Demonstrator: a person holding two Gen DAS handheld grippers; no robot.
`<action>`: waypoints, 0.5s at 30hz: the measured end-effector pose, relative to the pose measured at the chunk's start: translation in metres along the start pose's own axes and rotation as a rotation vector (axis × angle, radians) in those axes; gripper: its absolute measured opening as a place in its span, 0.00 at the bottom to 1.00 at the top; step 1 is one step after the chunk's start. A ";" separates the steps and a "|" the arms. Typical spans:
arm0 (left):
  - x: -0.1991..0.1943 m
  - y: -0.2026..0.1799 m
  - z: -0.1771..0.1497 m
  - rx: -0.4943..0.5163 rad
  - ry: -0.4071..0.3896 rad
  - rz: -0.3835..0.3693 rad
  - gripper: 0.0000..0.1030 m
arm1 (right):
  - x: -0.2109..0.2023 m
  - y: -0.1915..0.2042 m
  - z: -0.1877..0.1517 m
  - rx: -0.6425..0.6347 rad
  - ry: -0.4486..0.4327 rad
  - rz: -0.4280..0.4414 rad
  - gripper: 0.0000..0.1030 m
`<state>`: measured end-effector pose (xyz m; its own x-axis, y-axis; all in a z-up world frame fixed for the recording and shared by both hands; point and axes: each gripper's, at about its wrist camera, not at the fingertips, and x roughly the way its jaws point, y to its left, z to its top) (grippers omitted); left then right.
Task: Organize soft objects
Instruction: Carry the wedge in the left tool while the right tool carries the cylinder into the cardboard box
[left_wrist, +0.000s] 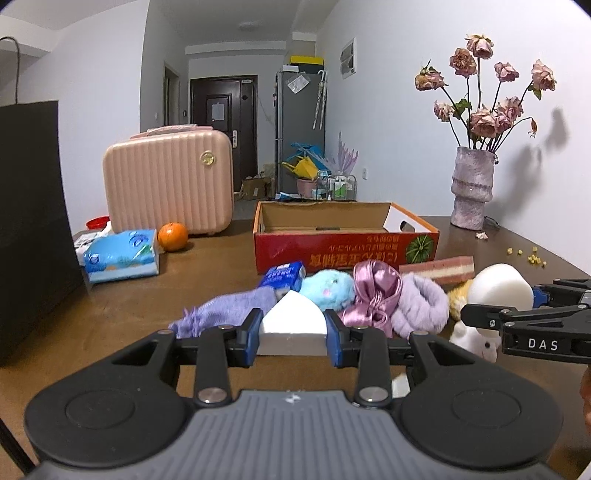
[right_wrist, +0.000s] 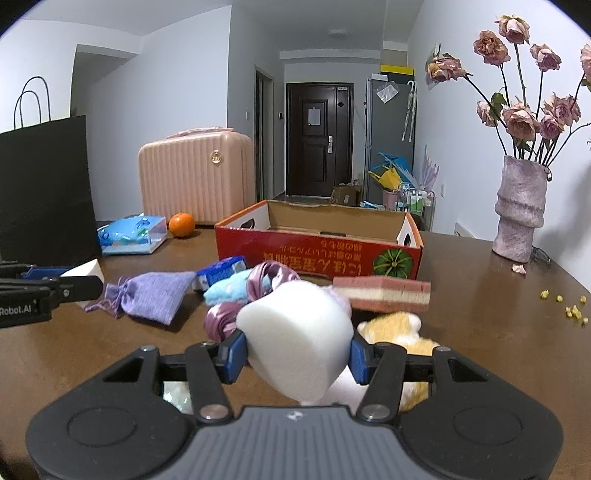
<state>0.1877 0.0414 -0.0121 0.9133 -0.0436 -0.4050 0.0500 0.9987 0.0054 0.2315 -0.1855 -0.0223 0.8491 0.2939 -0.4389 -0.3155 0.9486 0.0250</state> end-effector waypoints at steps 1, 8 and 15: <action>0.002 -0.001 0.003 0.003 -0.002 -0.002 0.35 | 0.002 -0.002 0.003 0.000 -0.002 0.001 0.52; 0.016 -0.007 0.026 0.022 -0.030 -0.007 0.35 | 0.016 -0.011 0.022 -0.003 -0.023 0.003 0.52; 0.034 -0.014 0.051 0.033 -0.056 -0.022 0.35 | 0.032 -0.021 0.045 -0.005 -0.046 -0.009 0.52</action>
<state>0.2389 0.0246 0.0210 0.9331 -0.0678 -0.3531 0.0829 0.9962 0.0277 0.2842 -0.1913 0.0036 0.8704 0.2911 -0.3970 -0.3100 0.9506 0.0172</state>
